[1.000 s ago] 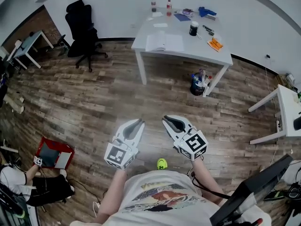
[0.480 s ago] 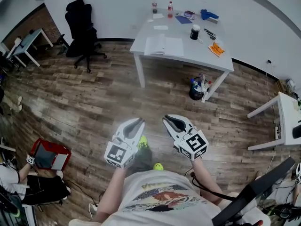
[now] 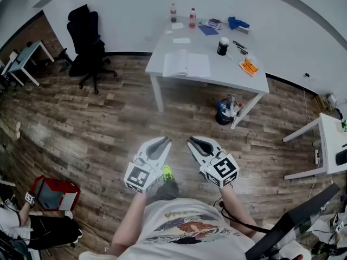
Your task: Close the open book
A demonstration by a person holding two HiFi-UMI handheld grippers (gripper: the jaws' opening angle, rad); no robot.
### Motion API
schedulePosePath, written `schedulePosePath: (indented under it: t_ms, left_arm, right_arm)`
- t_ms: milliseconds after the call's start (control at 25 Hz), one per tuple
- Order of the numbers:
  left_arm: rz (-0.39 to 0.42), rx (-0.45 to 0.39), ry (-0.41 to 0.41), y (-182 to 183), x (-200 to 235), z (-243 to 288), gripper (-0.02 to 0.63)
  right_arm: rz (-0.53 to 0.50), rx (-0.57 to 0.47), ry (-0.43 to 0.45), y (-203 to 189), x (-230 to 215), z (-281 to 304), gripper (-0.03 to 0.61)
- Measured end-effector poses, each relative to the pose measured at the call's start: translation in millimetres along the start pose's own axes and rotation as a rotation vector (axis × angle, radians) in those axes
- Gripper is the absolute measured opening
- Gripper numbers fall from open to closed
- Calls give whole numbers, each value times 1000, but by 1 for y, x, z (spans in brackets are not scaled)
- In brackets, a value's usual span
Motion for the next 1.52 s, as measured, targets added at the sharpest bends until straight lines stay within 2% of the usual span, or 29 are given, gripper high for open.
schedulePosePath:
  t_ms: [120, 480, 680, 1120, 1520]
  left_arm:
    - [-17, 2, -24, -7, 35, 19, 29]
    - [-3, 11, -47, -30, 150, 71, 31]
    - [1, 9, -69, -41, 197, 96, 29]
    - [-25, 25, -70, -57, 252, 146, 31]
    - [-35, 57, -5, -56, 300, 234, 30]
  right_arm:
    - [-1, 16, -8, 7, -20, 34, 38]
    - [3, 41, -50, 21, -86, 138, 38]
    - [-11, 41, -73, 25, -112, 182, 38]
    - [-30, 87, -38, 24, -161, 241, 38]
    - [-37, 80, 45, 41, -255, 284, 40]
Point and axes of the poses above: the fingertips, and each gripper's own axes: z forward along the fingers, x to its left, y out of its top, the point moved 1 cm from there along -z, backward along the fingers, and after that the axes turned 3 degrees about z, right-handed, at the moved point
